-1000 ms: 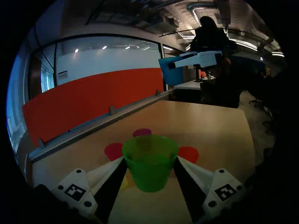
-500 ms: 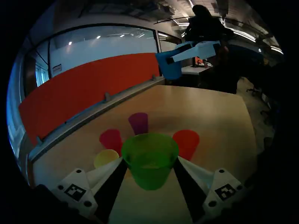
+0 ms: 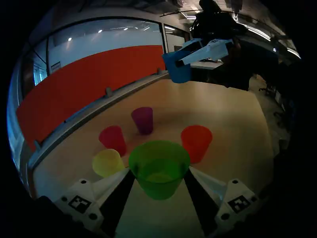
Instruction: Pour water
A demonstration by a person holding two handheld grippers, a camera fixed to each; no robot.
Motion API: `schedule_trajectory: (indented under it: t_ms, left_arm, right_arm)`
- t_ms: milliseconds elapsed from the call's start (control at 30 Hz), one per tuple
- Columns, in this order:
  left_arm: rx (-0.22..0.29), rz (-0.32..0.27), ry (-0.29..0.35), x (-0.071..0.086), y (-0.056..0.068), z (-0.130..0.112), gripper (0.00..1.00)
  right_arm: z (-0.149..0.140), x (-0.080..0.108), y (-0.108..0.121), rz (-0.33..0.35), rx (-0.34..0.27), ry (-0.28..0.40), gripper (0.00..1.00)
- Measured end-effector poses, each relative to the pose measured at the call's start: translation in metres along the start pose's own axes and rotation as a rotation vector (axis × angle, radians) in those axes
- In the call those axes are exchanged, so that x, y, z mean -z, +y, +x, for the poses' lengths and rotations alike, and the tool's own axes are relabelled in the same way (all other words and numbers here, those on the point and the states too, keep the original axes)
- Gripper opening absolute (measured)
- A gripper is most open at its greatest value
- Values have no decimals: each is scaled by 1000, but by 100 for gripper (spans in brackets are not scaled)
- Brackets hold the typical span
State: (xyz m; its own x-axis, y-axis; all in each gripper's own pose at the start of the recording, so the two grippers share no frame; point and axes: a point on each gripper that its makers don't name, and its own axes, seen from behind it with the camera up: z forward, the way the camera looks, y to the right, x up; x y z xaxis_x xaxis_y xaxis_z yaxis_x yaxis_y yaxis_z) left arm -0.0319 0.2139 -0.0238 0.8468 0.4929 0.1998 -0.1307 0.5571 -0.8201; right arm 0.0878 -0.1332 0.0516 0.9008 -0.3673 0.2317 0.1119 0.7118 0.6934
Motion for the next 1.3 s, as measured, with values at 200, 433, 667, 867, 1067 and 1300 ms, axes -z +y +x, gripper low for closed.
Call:
schedule_trajectory:
  t_ms: [200,433,667,867,1067,1300]
  left_arm:
    - [2,-12,-32,-6,0,-10,83]
    - [-2,-37,-73,-14,2,-22,83]
    - [-9,-58,-106,-22,4,-31,83]
    - [1,-72,-120,-28,4,-36,83]
    - [8,-74,-126,-34,3,-42,83]
    - [17,-81,-129,-38,3,-46,83]
  right_arm:
    - [-11,-5,-1,10,-7,-22,92]
    - [-24,-12,-2,19,-17,-48,92]
    - [-36,-18,-2,21,-17,-69,92]
    - [-47,-24,-3,26,-25,-84,92]
    - [-53,-28,-2,26,-27,-92,92]
    - [-58,-32,-2,27,-34,-99,92]
